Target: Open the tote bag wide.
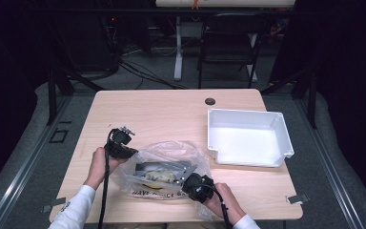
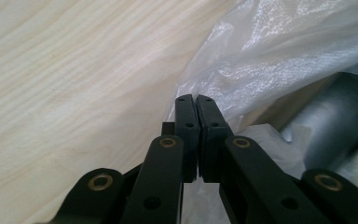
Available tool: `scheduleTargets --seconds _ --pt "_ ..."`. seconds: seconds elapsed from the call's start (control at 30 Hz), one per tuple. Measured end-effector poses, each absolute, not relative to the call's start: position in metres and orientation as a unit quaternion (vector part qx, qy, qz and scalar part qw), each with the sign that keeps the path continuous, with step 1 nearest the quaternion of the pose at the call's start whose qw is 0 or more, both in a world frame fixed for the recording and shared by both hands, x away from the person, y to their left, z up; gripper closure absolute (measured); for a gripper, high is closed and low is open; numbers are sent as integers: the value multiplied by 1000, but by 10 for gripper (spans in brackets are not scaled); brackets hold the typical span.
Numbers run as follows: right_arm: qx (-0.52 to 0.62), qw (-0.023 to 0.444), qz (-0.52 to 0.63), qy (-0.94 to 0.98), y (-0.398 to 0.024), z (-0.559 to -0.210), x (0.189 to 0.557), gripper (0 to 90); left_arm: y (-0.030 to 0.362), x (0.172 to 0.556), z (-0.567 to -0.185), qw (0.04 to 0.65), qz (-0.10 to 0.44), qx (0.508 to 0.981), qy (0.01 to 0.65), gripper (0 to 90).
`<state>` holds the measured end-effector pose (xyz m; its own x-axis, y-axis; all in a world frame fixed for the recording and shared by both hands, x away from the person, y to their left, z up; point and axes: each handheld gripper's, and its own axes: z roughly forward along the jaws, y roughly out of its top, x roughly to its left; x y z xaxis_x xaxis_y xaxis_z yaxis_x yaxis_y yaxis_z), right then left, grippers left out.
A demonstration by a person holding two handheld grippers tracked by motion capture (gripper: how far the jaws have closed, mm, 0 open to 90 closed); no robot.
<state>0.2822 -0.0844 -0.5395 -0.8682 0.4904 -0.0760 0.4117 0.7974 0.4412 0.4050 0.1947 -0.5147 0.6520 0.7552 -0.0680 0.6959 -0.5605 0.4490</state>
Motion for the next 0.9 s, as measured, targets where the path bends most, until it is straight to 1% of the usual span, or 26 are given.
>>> scheduleTargets --seconds 0.1,0.27,0.43,0.53,0.6,0.73,0.9 --pt "238 76 211 945 -87 -542 279 900 192 410 -517 213 95 878 418 894" --pt "233 66 196 950 -94 -544 273 900 189 418 -520 191 134 875 424 894" --pt "228 44 197 953 -97 -547 267 900 189 428 -525 180 155 870 431 894" --pt "221 32 196 955 -97 -549 263 900 189 434 -528 174 177 864 437 894" --pt "215 26 192 957 -98 -548 261 900 191 439 -531 175 179 861 443 894" --pt "205 5 190 960 -98 -550 259 900 190 447 -537 153 189 864 441 893" --pt "193 -8 179 965 -95 -551 257 900 187 451 -540 147 200 862 442 891"
